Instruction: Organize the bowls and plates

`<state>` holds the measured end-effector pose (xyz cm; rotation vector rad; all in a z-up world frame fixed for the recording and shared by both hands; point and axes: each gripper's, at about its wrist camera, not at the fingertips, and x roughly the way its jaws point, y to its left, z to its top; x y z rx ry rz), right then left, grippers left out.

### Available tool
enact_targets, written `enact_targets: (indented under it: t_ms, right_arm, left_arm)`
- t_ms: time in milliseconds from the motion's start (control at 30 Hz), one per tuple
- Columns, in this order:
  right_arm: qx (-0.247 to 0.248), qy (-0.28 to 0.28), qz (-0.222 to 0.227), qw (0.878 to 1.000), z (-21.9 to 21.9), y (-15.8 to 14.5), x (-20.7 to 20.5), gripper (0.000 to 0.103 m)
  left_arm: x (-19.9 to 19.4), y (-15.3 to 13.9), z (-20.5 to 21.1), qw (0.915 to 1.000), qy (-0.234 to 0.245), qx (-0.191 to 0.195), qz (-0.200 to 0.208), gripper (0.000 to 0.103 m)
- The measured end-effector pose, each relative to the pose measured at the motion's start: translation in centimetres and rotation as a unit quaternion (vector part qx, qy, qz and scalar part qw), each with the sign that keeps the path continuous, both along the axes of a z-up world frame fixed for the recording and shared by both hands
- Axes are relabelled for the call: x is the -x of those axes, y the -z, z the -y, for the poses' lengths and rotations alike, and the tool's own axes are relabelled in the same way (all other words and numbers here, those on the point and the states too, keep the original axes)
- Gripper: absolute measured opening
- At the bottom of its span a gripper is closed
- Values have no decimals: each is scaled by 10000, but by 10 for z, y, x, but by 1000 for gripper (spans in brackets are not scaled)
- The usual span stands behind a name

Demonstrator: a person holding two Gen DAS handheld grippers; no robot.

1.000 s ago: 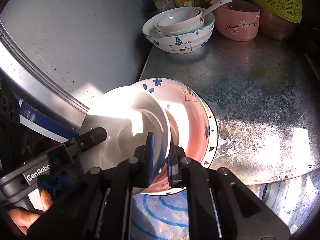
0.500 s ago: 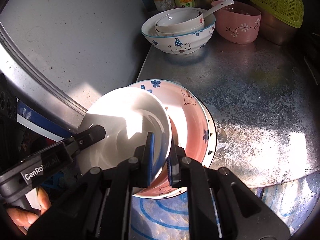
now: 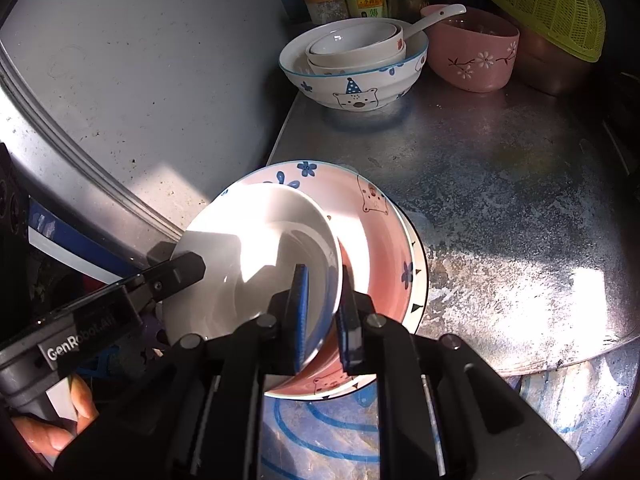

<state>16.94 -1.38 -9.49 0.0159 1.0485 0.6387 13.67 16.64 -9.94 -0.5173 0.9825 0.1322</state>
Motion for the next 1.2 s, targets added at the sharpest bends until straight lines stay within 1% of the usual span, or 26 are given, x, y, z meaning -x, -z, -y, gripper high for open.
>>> enact_targets:
  t_ms: [233,267,300,367,433,467,500,533,567,600,633,733,867,900,1100,1200]
  right_arm:
    - [-27,-11,-7,10000,1,0,0,14]
    - [-24,-9,-11,10000,1,0,0,14]
    - [-17,-7,-20,10000,1,0,0,14]
    - [12,3,-39,10000,1,0,-1,15]
    - [5,8,-85,10000,2,0,-1,17]
    - [-8,-6,-108,9999,1,0,0,18]
    - [-8,-21,-110,9999,1,-1,1,22]
    - [-10,-46,-105,9999,0,-1,3,28]
    - [-41,-71,-94,9999,0,-2,5,32]
    - [-92,-100,-71,9999,0,-4,8,42]
    - [-142,-130,-36,9998,0,-6,10,52]
    - [-156,-175,60,9997,-3,-12,18,67]
    - [-99,-180,206,9996,-4,-16,27,78]
    - [-43,-141,229,9996,-4,-16,28,83]
    - [26,-3,488,9988,0,-28,36,85]
    - [-24,59,524,9986,4,-31,41,86]
  left_arm:
    - [0,-2,1,10000,-3,-49,21,6]
    - [0,-2,0,10000,-2,-51,15,7]
    - [0,-2,0,10000,1,-37,25,11]
    - [1,-2,-1,10000,-41,-35,28,24]
    - [3,-3,-2,9999,-108,3,88,64]
    - [5,-4,-3,9998,-138,22,131,72]
    - [7,-6,-3,9997,-157,32,185,82]
    - [8,-7,-4,9996,-144,46,233,85]
    - [9,-8,-4,9996,-115,59,243,88]
    - [10,-9,-5,9996,-89,80,246,96]
    - [12,-10,-5,9996,-84,78,255,100]
    - [19,-14,-7,9995,-89,67,288,102]
    - [29,-19,-12,9993,-125,61,344,102]
    - [32,-19,-14,9993,-136,59,342,102]
    - [43,-23,-22,9991,-191,70,378,103]
    - [47,-27,-21,9990,-161,33,404,103]
